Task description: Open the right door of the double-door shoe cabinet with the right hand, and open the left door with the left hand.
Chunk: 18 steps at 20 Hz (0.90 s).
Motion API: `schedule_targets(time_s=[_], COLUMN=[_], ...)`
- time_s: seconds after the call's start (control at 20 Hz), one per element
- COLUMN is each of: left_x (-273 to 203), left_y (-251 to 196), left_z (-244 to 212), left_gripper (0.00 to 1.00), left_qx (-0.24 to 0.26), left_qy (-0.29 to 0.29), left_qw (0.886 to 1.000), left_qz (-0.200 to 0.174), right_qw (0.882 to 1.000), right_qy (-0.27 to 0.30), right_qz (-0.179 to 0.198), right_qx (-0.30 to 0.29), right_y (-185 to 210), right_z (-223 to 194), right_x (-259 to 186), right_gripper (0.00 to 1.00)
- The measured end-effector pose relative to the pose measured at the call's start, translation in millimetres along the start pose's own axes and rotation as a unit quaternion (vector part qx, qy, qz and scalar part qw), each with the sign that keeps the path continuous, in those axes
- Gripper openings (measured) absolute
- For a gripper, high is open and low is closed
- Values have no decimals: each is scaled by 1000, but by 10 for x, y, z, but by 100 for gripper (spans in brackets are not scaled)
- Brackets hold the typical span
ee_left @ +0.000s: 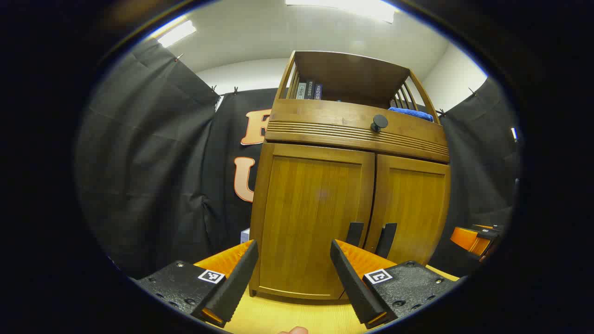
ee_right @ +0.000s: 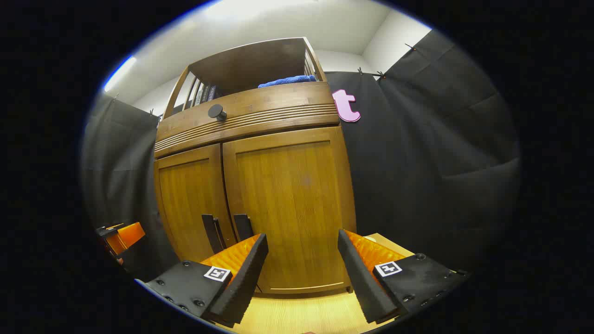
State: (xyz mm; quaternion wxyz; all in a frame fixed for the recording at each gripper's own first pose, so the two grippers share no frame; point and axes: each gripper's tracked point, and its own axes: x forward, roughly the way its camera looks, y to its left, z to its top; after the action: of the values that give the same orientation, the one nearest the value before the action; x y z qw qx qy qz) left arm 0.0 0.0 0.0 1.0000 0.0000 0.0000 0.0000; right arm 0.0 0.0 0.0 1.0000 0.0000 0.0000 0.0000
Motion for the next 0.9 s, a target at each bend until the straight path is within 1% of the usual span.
schedule_targets(time_s=[0.1,0.15,0.2,0.3,0.35,0.4,0.55,0.6,0.9], left_x=[-1,3,-1,0,4,-3,3,2,26], left_y=[1,6,3,8,10,11,15,12,-2], left_z=[12,5,4,5,7,7,0,-6,-17], left_gripper=[91,91,91,91,91,91,91,91,91], left_qx=[0,0,0,0,0,0,0,0,3], left_qy=[-1,-1,-1,-1,-1,-1,0,0,2], left_qw=[1000,1000,1000,1000,1000,1000,1000,1000,1000], left_qz=[1,1,1,2,3,4,5,6,3], right_qw=[1000,1000,1000,1000,1000,1000,1000,1000,1000], right_qy=[-1,-1,-2,-2,-2,-2,0,0,5], right_qz=[1,2,3,4,4,5,5,5,6], right_qx=[-1,-2,-2,-3,-3,-2,-2,-2,-2], right_y=[1,0,16,10,12,19,6,14,18], right_z=[18,16,16,19,25,14,6,5,-28], right_x=[16,13,2,15,18,5,5,6,37], right_gripper=[98,100,89,89,98,89,89,98,98])
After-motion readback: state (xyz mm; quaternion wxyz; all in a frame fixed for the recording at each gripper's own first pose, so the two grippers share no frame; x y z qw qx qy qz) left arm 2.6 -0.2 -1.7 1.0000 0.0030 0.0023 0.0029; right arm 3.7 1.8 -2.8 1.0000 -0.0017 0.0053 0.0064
